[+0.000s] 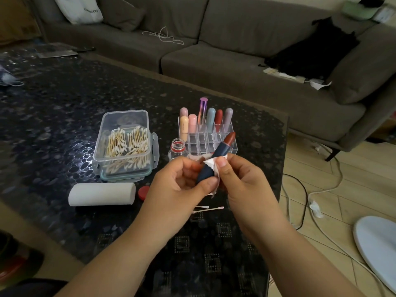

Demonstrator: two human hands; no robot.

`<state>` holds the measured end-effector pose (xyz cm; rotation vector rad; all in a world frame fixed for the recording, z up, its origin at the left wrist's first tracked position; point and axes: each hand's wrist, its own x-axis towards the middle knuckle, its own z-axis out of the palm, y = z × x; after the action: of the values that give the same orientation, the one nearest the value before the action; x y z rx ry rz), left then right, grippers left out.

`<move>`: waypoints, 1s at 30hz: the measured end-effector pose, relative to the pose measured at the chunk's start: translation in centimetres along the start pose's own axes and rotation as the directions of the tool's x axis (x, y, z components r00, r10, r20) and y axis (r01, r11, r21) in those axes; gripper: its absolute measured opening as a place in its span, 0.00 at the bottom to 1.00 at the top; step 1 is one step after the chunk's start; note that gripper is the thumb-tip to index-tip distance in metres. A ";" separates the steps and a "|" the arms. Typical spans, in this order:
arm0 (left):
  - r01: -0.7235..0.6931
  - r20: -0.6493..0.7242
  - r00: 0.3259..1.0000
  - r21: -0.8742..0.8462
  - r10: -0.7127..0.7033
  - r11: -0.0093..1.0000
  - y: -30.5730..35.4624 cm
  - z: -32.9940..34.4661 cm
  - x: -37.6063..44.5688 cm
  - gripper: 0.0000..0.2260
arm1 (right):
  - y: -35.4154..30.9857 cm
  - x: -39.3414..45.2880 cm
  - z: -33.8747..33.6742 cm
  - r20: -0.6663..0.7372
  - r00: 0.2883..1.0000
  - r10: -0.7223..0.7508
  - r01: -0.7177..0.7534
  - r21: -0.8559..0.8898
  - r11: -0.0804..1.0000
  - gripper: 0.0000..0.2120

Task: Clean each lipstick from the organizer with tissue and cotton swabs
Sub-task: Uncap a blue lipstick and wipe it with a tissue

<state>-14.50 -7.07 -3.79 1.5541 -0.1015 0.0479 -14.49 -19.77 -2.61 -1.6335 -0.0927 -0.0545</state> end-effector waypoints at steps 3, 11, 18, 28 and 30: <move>0.157 0.114 0.984 -0.200 -0.136 0.967 0.4 -0.3 -0.1 0.09 | -0.6 0.1 -0.5 0.055 0.998 -0.008 0.008 0.003 1.000 0.11; 0.039 0.047 0.998 -0.082 -0.035 0.996 0.2 -0.7 -0.1 0.07 | -0.2 -0.1 0.0 -0.038 0.999 -0.012 0.011 -0.041 0.999 0.10; 0.134 0.010 0.991 -0.009 -0.134 0.991 -0.4 -1.6 0.2 0.08 | 0.1 0.8 -1.7 -0.097 0.992 -0.087 0.037 -0.425 0.905 0.09; 0.116 -0.222 0.974 0.301 -0.048 0.947 -0.8 -4.7 0.8 0.06 | 2.4 3.2 -1.2 0.104 0.993 0.056 0.075 -0.920 0.383 0.12; 0.115 -0.227 0.973 0.353 -0.035 0.929 -0.9 -5.1 0.7 0.06 | 2.5 3.5 -0.1 0.127 0.992 0.027 0.108 -0.923 0.370 0.14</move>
<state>-13.50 -2.07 -4.71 1.9123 0.1496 0.1843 -10.74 -19.95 -4.78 -2.8264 -0.2280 -0.0469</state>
